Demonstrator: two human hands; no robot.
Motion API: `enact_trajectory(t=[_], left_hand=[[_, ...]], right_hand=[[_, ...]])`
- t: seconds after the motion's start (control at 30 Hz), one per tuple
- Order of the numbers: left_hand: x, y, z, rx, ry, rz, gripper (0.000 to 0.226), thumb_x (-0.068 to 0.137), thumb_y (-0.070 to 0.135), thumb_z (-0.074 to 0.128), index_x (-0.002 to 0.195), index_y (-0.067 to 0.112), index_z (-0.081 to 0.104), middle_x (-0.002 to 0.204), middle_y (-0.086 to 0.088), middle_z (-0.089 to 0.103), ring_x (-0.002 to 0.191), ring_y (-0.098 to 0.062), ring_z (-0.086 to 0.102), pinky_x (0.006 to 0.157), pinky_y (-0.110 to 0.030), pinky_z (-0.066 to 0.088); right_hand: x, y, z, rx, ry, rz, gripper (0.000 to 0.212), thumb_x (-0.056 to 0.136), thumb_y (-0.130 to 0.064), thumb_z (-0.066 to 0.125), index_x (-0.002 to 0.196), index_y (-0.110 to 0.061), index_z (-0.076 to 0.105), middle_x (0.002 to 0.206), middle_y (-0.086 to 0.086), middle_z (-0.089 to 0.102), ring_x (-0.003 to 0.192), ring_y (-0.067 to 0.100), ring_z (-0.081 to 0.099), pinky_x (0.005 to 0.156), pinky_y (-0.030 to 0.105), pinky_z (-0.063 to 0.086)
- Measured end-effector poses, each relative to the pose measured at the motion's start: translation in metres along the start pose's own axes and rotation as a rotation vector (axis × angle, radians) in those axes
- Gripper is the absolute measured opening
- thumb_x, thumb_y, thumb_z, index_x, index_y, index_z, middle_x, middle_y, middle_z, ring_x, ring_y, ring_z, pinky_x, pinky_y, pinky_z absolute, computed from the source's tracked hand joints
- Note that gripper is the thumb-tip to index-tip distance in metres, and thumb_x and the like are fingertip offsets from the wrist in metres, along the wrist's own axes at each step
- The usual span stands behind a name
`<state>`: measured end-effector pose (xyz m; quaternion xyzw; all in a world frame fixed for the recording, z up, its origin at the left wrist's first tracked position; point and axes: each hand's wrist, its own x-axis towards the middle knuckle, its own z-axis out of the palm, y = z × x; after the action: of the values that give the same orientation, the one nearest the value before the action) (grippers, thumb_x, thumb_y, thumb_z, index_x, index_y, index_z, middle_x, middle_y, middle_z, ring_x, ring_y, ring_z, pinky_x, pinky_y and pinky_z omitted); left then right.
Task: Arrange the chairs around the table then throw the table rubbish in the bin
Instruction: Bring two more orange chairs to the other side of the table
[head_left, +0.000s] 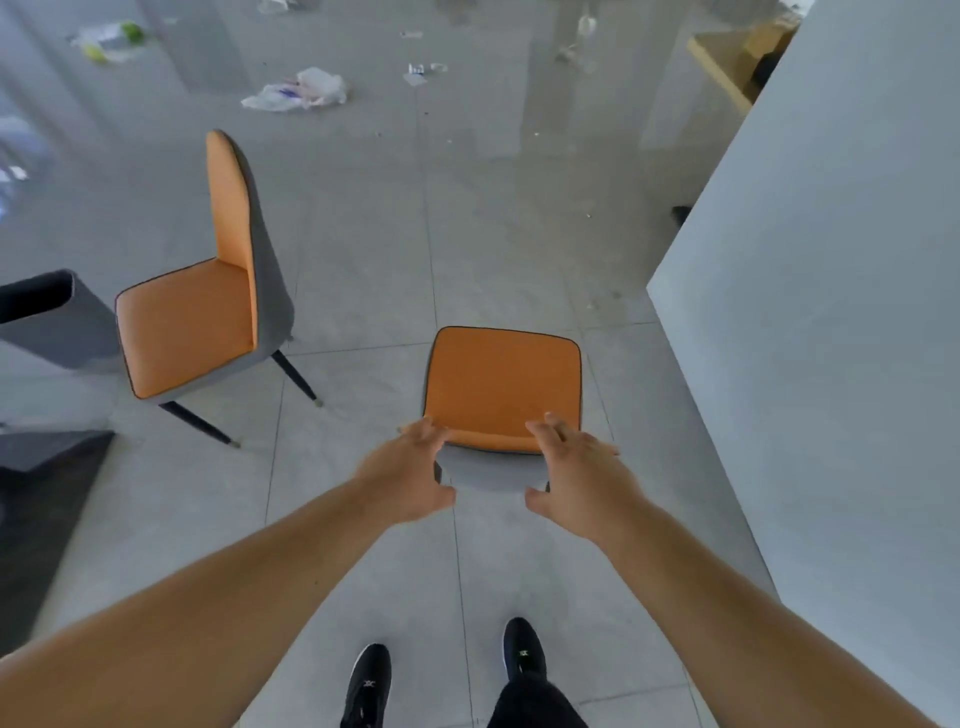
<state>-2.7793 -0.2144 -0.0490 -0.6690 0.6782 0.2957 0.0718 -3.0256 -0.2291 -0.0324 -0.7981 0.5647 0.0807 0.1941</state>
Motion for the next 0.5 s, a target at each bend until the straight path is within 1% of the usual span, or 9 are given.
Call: enact_trajectory(t=[0.07,0.1,0.17,0.23,0.3,0.33,0.4,0.43,0.5], left_hand=[[0.015,0.005,0.01,0.042,0.006,-0.041,0.086,0.081,0.053,0.07,0.154,0.037,0.026,0.165,0.007,0.019,0.131,-0.024,0.05,0.097,-0.041,0.048],[0.024,0.007,0.013,0.065,-0.003,-0.05,0.086,0.082,0.053,0.07,0.154,0.037,0.025,0.164,0.008,0.019,0.129,-0.023,0.051,0.096,-0.04,0.049],[0.042,0.012,0.019,0.079,-0.036,-0.074,0.086,0.082,0.054,0.069,0.154,0.037,0.026,0.162,0.01,0.021,0.125,-0.022,0.053,0.093,-0.04,0.051],[0.059,0.015,0.021,0.087,-0.054,-0.091,0.075,0.081,0.051,0.069,0.148,0.035,0.037,0.153,0.007,0.035,0.121,-0.026,0.055,0.091,-0.043,0.053],[0.074,0.015,0.021,0.15,-0.021,-0.094,0.05,0.082,0.044,0.067,0.13,0.033,0.054,0.126,0.003,0.055,0.107,-0.028,0.06,0.084,-0.044,0.055],[0.079,0.014,0.02,0.201,-0.014,-0.097,0.039,0.084,0.044,0.066,0.121,0.033,0.058,0.109,0.003,0.058,0.096,-0.026,0.061,0.08,-0.042,0.056],[0.084,0.011,0.018,0.291,-0.033,-0.096,0.028,0.088,0.047,0.063,0.112,0.033,0.062,0.086,0.005,0.052,0.08,-0.022,0.057,0.074,-0.038,0.055],[0.083,0.008,0.017,0.319,-0.034,-0.094,0.025,0.089,0.048,0.062,0.109,0.033,0.064,0.079,0.007,0.048,0.076,-0.021,0.055,0.07,-0.036,0.053],[0.075,0.0,0.016,0.337,-0.008,-0.105,0.021,0.092,0.046,0.061,0.106,0.031,0.066,0.074,0.007,0.044,0.073,-0.02,0.051,0.065,-0.035,0.046]], right_hand=[[0.019,0.023,0.011,-0.04,-0.059,-0.023,0.088,0.092,-0.048,0.068,0.161,-0.027,0.018,0.17,0.002,0.016,0.143,0.032,0.039,0.103,0.047,0.049],[0.026,0.033,0.016,-0.05,-0.084,-0.018,0.087,0.091,-0.046,0.069,0.16,-0.027,0.019,0.169,0.002,0.019,0.141,0.033,0.041,0.102,0.047,0.05],[0.039,0.051,0.024,-0.063,-0.122,0.001,0.079,0.092,-0.044,0.068,0.157,-0.026,0.027,0.161,0.002,0.036,0.133,0.032,0.046,0.097,0.046,0.052],[0.048,0.065,0.033,-0.049,-0.127,0.004,0.063,0.092,-0.041,0.066,0.148,-0.026,0.04,0.141,-0.001,0.053,0.123,0.027,0.049,0.089,0.043,0.054],[0.056,0.073,0.04,-0.005,-0.103,0.015,0.047,0.093,-0.034,0.064,0.138,-0.028,0.051,0.127,-0.004,0.06,0.115,0.024,0.051,0.084,0.041,0.054],[0.059,0.074,0.042,0.006,-0.089,0.018,0.042,0.093,-0.031,0.063,0.134,-0.029,0.054,0.122,-0.004,0.062,0.111,0.023,0.053,0.082,0.041,0.054],[0.065,0.073,0.043,-0.005,-0.065,0.012,0.036,0.093,-0.028,0.062,0.129,-0.03,0.058,0.115,-0.005,0.064,0.104,0.022,0.054,0.078,0.039,0.054],[0.067,0.07,0.043,-0.012,-0.058,0.004,0.035,0.094,-0.028,0.062,0.128,-0.03,0.058,0.113,-0.005,0.064,0.101,0.022,0.054,0.077,0.039,0.053],[0.07,0.059,0.044,-0.015,-0.059,-0.015,0.033,0.094,-0.026,0.062,0.126,-0.03,0.059,0.112,-0.005,0.064,0.098,0.021,0.053,0.075,0.037,0.052]])
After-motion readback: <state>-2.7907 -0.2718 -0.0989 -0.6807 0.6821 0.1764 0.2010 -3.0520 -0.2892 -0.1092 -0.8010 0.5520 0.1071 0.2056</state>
